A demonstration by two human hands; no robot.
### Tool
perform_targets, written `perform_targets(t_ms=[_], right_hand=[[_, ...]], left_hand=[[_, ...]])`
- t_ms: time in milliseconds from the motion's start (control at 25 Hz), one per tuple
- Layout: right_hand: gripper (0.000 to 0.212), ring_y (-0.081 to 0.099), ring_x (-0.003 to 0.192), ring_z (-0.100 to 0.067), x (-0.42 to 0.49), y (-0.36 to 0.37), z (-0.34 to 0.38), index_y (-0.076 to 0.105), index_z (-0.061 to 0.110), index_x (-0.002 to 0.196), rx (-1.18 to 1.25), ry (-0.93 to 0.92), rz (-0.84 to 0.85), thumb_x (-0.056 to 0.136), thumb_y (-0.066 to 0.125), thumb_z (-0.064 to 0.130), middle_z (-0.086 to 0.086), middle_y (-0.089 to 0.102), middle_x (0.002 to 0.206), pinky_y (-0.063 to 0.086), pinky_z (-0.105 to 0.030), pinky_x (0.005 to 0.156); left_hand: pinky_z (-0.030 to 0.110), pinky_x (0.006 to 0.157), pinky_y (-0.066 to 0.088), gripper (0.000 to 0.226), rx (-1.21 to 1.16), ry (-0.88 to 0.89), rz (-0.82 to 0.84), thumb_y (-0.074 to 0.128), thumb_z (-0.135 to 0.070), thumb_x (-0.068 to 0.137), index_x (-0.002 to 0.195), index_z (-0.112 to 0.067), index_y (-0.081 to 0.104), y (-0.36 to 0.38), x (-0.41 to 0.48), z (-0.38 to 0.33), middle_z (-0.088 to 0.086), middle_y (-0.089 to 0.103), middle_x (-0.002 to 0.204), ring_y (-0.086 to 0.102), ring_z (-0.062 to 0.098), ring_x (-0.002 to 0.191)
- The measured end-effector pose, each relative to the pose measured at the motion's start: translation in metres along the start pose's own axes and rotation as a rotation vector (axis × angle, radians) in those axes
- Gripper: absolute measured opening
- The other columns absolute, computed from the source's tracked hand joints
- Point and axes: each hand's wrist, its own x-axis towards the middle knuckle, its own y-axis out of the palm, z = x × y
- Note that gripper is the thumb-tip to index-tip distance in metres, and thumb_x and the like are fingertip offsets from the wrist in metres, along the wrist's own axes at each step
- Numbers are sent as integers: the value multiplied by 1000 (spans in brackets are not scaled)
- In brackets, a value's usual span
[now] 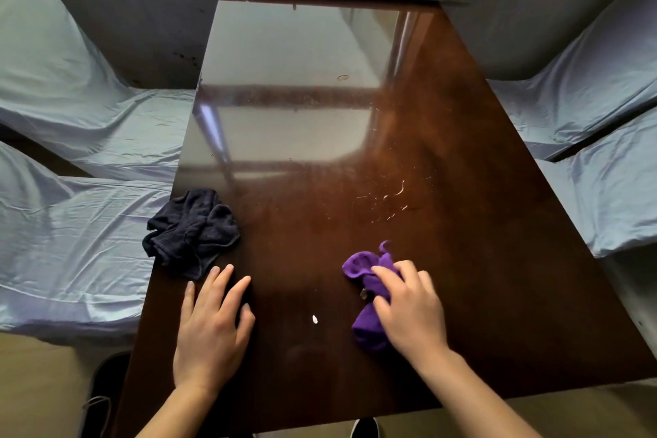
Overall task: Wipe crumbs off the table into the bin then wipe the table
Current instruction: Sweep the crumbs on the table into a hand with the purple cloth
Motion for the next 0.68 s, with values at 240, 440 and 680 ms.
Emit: perform_targets(t_ms=[240,440,680], right_hand=[[43,55,104,-14,-11,2,61,59,36,125,430,-159,111,82,55,32,10,55,116,44,-25,88],[39,56,107,-23,53,-9,35,59,34,125,274,-27,-2,87,59,26,4,56,120,47,-30,85],[38,49,103,-25,58,6,53,58,35,126,-17,-254,110,88,55,28,3,53,123,50,-39,83]], left_hand=[[55,117,26,52,-103,3,-2,36,-31,87,128,-13,64,-1,0,3,14,52,145,40,28,141],[52,119,23,52,-135,-7,-6,36,-30,88,129,-14,62,-1,-1,4,12,51,147,38,25,142],[52,119,25,50,-133,-7,-2,37,-29,89,129,-14,63,-2,-1,5,12,52,146,38,25,142]])
